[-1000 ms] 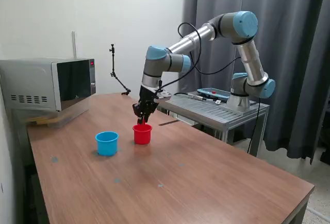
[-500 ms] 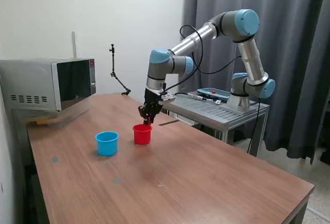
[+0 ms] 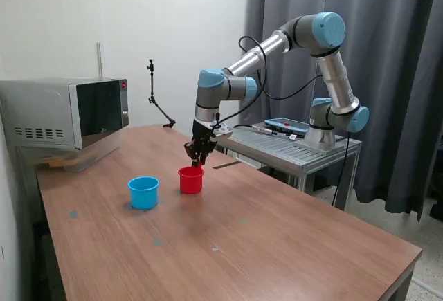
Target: Place red objects in the red bin, and blue objects in the blue bin.
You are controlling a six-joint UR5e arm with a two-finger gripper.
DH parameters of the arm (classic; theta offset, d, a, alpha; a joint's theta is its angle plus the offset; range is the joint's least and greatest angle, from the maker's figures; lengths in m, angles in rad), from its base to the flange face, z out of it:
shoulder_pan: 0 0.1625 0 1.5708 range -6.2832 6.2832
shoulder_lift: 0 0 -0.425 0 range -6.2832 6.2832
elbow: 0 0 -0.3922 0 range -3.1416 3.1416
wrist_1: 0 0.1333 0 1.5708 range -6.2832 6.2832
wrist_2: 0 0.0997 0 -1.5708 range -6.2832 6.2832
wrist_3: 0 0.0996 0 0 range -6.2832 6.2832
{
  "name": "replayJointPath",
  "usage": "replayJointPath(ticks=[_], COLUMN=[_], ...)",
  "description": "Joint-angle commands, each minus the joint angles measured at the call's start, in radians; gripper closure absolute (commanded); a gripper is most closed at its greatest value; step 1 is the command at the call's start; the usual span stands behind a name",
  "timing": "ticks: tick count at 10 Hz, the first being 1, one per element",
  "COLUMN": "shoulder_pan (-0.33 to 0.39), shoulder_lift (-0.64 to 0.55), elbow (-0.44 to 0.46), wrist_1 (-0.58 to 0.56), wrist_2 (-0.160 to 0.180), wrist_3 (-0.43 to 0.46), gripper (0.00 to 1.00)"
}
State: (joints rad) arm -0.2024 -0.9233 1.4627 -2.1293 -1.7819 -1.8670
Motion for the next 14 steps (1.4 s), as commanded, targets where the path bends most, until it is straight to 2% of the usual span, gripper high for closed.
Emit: replayJointPath(ticks=[1,3,4,10,13,14], shoulder_pan=[-0.012,-0.025,-0.026,-0.037,-0.023,-0.022], shoulder_lift=[0.000,0.000,0.000,-0.002,-0.060,-0.095], elbow=[0.001,0.001,0.001,-0.008,-0.016,-0.012], wrist_1=[0.000,0.000,0.000,0.003,0.017,0.055], wrist_2=[-0.008,-0.008,-0.008,-0.008,-0.042,-0.031], wrist_3=[0.000,0.000,0.000,-0.020,-0.202,-0.325], gripper=[1.00,1.00,0.00,0.00,0.00,0.00])
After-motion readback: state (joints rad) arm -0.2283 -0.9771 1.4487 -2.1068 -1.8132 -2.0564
